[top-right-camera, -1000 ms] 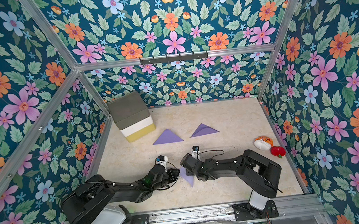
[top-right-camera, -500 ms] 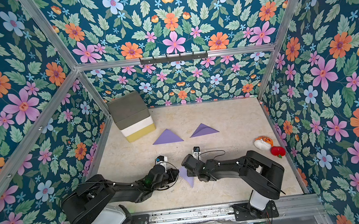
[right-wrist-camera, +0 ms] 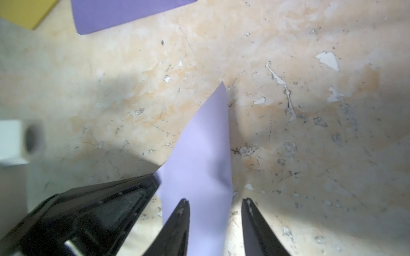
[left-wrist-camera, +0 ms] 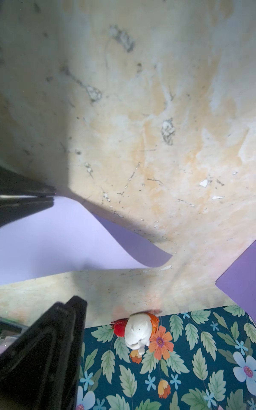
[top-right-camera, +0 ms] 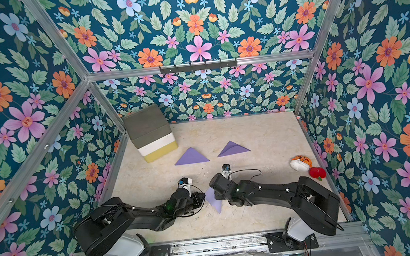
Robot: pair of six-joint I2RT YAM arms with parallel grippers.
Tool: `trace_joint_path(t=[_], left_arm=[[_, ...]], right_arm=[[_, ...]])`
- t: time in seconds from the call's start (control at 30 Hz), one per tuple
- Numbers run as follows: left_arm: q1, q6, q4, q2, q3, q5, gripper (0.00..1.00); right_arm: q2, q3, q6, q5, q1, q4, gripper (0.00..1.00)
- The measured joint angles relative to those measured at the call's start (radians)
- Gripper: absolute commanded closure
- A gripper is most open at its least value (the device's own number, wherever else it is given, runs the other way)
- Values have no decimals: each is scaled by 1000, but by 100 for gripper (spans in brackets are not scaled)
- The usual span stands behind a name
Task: Fold the square paper diagonally
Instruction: Fold the paper at the center of the board.
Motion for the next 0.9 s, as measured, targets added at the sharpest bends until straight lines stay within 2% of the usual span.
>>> trace_joint_path(t=[0.37, 0.9], left_arm=[[-1, 0, 7, 5, 2, -1, 87], [-3, 3, 15, 16, 4, -5, 92]], right_arm=[[58, 0, 0, -139, 5, 69, 67], [134, 4, 14, -129, 10, 0, 71]])
